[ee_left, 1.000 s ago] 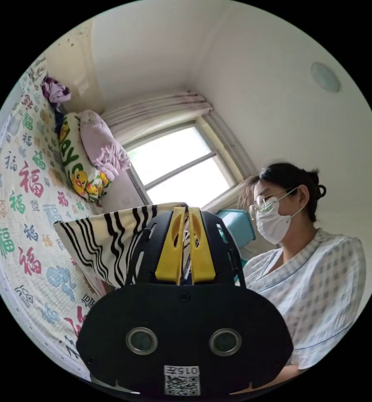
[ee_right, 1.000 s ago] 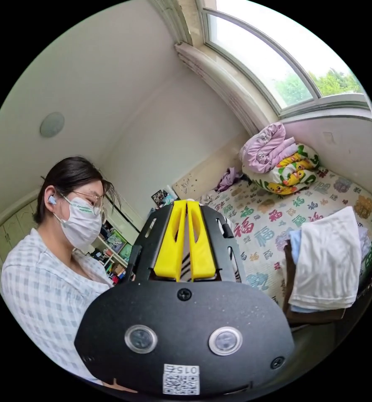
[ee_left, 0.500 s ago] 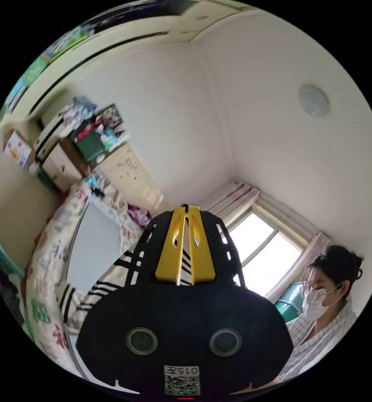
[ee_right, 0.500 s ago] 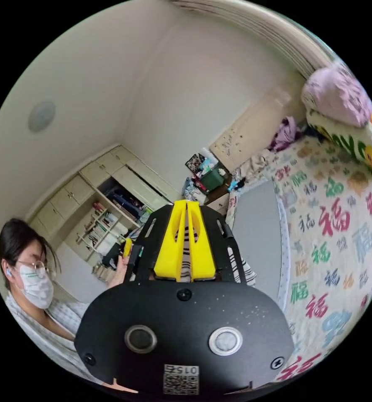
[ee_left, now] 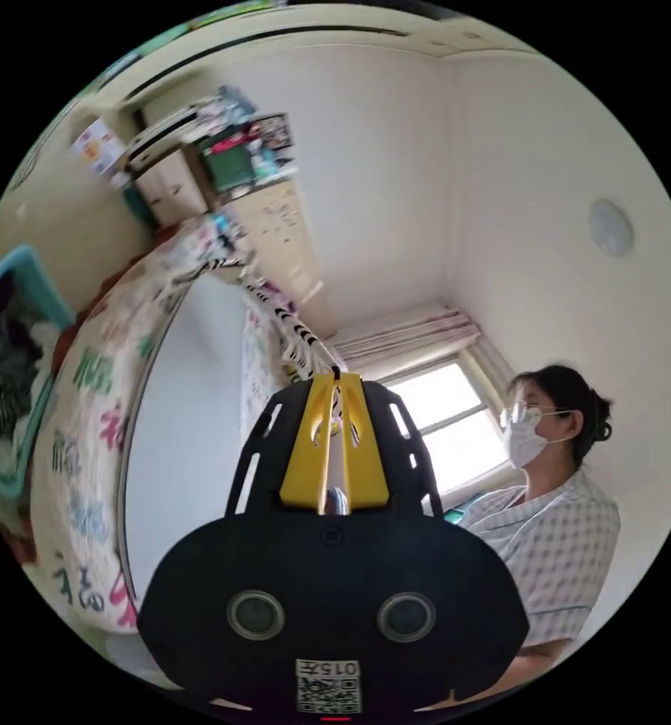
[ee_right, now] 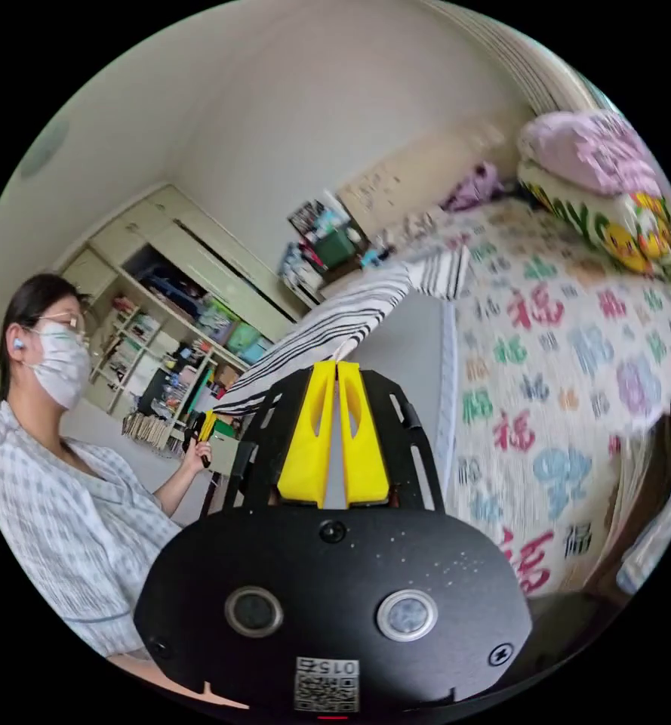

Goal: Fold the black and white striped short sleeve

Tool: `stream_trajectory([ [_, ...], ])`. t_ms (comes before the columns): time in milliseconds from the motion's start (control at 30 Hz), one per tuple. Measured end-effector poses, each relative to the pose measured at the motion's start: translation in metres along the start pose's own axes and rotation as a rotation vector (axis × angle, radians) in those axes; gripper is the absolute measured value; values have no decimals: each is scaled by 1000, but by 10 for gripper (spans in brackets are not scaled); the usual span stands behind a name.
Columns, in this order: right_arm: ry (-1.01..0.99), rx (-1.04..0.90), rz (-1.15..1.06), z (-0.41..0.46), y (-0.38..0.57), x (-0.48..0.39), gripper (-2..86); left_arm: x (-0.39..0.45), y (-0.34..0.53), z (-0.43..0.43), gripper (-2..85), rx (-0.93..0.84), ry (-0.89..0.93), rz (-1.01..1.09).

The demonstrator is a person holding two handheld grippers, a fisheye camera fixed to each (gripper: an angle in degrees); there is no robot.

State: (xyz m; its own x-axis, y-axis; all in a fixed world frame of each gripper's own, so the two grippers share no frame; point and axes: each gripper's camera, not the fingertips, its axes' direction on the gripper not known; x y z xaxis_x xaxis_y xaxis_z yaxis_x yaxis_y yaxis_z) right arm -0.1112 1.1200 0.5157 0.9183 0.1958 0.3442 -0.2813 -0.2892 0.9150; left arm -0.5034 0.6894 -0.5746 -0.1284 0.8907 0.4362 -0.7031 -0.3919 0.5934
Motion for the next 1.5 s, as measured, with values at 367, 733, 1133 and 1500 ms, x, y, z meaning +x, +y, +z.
stream_trajectory([
  [367,243,-498,513,163,38,122,-2,-86,81,91,-4,-411,-543,-240],
  [733,314,-616,580,185,-22,119,-3,19,80,135,-2,-474,-796,-278],
  [1133,297,-763,536,184,-137,164,-4,232,10,243,18,-376,-988,-214],
  [1500,261,-535,134,229,-394,199,4,451,-148,648,63,-489,-543,222],
])
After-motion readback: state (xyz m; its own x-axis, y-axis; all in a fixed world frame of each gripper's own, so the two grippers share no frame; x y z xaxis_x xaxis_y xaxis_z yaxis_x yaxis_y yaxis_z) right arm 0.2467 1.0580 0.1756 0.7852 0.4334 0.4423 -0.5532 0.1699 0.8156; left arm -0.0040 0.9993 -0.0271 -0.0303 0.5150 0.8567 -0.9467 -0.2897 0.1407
